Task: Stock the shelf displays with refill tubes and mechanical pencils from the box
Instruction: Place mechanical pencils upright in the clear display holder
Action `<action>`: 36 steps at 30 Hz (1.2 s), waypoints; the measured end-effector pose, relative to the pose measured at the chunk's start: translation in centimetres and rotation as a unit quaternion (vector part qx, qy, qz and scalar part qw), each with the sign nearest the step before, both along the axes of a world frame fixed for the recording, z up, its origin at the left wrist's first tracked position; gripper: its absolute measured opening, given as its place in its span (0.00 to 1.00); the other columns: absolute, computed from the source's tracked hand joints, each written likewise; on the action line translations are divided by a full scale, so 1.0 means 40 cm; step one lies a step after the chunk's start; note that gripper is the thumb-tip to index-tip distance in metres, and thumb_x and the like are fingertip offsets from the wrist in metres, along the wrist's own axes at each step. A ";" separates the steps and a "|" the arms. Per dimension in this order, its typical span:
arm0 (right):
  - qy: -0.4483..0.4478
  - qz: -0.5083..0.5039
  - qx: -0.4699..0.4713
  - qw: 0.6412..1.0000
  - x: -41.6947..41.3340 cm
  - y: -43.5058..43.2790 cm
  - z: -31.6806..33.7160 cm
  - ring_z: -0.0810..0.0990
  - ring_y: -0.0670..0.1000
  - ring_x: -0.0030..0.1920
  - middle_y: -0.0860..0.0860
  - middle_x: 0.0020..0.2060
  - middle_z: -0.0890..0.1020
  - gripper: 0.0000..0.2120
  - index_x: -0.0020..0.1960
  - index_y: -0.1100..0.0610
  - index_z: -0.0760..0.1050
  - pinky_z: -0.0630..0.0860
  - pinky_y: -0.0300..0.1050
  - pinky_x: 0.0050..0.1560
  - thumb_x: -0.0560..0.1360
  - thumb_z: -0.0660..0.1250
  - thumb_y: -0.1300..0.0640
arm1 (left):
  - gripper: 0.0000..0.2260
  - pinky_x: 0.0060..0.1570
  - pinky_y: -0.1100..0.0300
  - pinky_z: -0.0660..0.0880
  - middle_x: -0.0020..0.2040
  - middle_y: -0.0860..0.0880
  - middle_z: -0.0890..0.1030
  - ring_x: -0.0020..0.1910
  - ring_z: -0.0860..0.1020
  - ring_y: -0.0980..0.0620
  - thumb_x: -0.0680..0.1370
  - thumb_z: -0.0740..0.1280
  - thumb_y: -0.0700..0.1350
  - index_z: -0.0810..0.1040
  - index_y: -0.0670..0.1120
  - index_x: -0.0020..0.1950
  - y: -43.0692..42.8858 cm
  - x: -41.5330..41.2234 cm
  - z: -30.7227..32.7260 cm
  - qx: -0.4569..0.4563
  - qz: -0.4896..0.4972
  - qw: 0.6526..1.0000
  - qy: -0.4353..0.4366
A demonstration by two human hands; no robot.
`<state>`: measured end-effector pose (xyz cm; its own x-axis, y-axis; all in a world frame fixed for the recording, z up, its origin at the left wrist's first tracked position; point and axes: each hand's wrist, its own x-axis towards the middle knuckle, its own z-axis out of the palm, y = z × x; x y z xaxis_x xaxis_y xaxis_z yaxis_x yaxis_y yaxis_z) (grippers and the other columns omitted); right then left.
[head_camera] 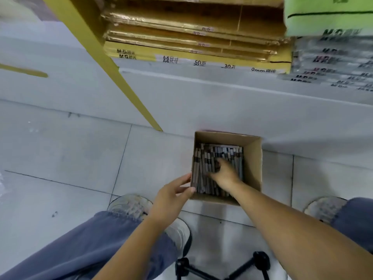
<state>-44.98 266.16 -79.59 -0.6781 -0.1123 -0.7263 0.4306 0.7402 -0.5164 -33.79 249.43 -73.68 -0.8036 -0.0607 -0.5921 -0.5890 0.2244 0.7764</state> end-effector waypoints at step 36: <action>-0.112 -0.097 -0.125 0.981 -0.023 -0.038 -0.052 0.75 0.53 0.58 0.50 0.58 0.78 0.21 0.67 0.53 0.72 0.70 0.47 0.55 0.75 0.70 0.55 | 0.18 0.58 0.51 0.80 0.56 0.61 0.84 0.56 0.81 0.59 0.80 0.68 0.44 0.75 0.62 0.67 0.002 -0.003 0.002 0.030 0.043 0.998 -0.033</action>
